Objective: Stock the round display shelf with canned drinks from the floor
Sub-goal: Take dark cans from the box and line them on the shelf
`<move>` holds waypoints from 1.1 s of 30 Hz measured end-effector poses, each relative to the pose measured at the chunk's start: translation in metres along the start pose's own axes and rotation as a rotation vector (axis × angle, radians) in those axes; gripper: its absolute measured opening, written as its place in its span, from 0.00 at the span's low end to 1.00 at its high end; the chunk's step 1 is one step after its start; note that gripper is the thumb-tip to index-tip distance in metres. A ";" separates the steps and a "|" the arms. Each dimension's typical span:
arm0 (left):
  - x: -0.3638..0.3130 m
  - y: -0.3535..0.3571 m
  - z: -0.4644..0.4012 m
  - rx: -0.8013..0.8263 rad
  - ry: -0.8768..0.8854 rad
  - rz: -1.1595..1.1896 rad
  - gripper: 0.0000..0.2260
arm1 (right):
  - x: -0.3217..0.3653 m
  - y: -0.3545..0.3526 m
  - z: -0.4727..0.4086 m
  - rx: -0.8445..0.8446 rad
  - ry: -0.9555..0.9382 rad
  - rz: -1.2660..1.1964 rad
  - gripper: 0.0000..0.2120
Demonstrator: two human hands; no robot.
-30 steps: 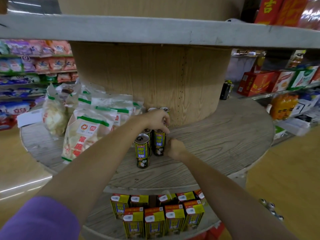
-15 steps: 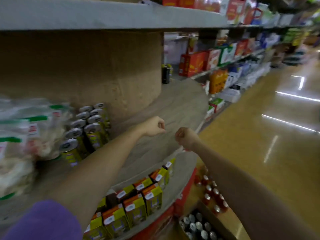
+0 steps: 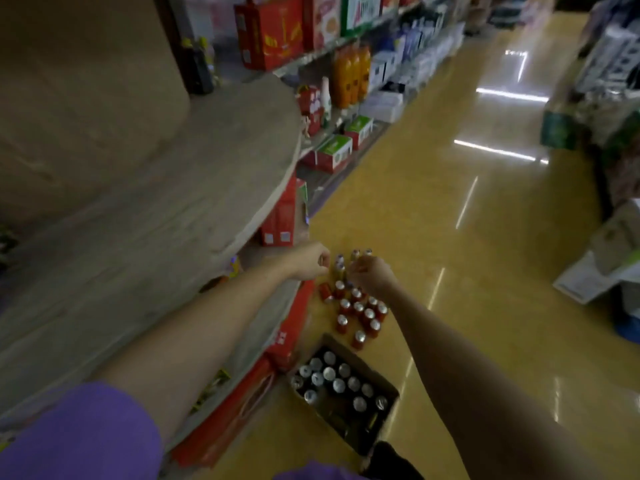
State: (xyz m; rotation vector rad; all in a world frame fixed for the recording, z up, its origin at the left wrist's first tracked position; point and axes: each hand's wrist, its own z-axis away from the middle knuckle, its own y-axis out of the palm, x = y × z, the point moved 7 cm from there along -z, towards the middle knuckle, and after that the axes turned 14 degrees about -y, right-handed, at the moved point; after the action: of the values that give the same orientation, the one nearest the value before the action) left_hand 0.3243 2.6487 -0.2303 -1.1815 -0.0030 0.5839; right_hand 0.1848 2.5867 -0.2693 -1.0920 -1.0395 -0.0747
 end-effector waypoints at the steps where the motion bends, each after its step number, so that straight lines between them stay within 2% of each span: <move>1: -0.004 0.019 -0.012 0.023 -0.023 0.002 0.04 | -0.020 0.007 -0.001 0.030 0.022 -0.021 0.05; 7: -0.004 0.132 -0.056 0.124 -0.170 0.065 0.05 | -0.175 0.086 -0.004 0.093 0.239 -0.219 0.04; 9: 0.003 0.171 -0.065 0.179 -0.212 0.082 0.03 | -0.204 0.104 0.012 0.106 0.318 -0.276 0.02; 12: 0.019 0.227 -0.074 0.270 -0.292 0.093 0.01 | -0.231 0.119 0.041 0.115 0.461 -0.350 0.06; 14: 0.030 0.260 -0.083 0.317 -0.342 0.099 0.05 | -0.260 0.139 0.053 0.141 0.530 -0.365 0.04; 18: 0.052 0.345 -0.099 0.470 -0.396 0.117 0.12 | -0.316 0.182 0.069 0.183 0.623 -0.316 0.08; 22: 0.089 0.423 -0.117 0.527 -0.469 0.221 0.13 | -0.358 0.240 0.076 0.222 0.658 -0.281 0.12; 26: 0.123 0.478 -0.137 0.585 -0.506 0.268 0.01 | -0.383 0.311 0.069 0.285 0.657 -0.248 0.13; 29: 0.152 0.513 -0.163 0.551 -0.544 0.271 0.10 | -0.397 0.364 0.055 0.297 0.647 -0.261 0.15; 33: 0.195 0.553 -0.194 0.511 -0.538 0.236 0.11 | -0.415 0.435 0.035 0.318 0.675 -0.287 0.16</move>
State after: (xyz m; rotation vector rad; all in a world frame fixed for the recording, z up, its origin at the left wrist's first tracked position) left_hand 0.3124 2.7025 -0.8457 -0.5076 -0.1654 1.0289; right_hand 0.1576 2.6602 -0.8665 -0.5527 -0.5582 -0.4617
